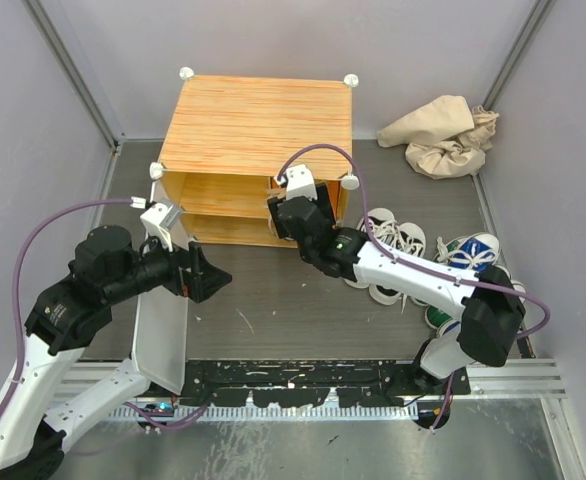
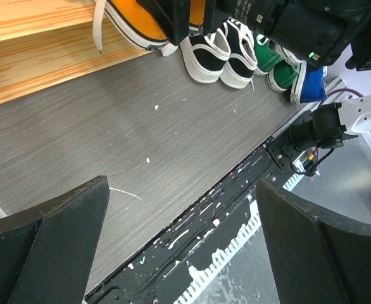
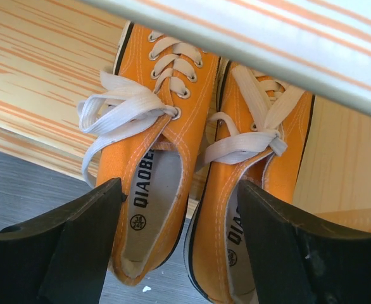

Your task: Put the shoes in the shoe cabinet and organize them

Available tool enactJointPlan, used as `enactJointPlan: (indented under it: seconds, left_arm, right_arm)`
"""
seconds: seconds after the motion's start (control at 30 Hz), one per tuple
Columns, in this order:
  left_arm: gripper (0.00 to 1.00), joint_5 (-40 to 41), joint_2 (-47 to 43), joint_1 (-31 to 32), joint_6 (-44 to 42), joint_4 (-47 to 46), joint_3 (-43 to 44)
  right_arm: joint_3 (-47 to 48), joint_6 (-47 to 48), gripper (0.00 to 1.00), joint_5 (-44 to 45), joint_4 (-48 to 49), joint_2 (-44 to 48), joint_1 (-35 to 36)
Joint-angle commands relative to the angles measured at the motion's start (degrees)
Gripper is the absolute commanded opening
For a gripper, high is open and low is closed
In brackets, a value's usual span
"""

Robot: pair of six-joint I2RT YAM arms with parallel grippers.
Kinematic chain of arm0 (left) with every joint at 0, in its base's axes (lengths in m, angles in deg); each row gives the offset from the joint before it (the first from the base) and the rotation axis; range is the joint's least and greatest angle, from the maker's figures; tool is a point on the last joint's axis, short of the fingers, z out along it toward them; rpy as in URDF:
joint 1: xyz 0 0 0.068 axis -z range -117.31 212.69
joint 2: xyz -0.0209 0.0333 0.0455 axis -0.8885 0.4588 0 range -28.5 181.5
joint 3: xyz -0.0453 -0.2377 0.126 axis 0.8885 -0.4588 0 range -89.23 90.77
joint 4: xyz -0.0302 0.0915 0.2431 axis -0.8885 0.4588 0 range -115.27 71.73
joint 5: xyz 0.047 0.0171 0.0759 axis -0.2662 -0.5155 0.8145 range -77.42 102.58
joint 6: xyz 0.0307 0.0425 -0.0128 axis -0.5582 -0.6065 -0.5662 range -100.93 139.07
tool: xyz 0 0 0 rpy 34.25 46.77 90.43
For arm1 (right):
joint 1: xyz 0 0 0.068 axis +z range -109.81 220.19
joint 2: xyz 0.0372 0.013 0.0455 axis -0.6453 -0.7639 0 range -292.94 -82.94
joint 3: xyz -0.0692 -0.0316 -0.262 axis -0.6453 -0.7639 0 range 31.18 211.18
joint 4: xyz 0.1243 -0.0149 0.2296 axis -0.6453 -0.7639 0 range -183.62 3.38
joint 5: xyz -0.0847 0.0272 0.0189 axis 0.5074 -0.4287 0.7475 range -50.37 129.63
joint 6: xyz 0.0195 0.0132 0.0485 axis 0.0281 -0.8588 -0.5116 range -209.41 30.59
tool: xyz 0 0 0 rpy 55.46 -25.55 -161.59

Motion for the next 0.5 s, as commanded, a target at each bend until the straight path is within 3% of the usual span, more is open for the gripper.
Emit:
enactJointPlan:
  seconds: [0.0,0.23,0.47]
  left_arm:
    - [1.00,-0.3,-0.1,0.1,-0.6,-2.5,0.8]
    - [1.00,-0.4,-0.1,0.1,-0.6,-2.9,0.6]
    - [1.00,-0.4,-0.3,0.1,-0.6,-2.9,0.1]
  right_arm:
    - [-2.2,4.9,0.78,0.7,1.0,3.9,2.1]
    - [-1.2,6.7,0.78,-4.2,-2.5,11.2,5.4]
    - [-0.9,2.2,0.77,-5.1,-10.7,15.3,5.7]
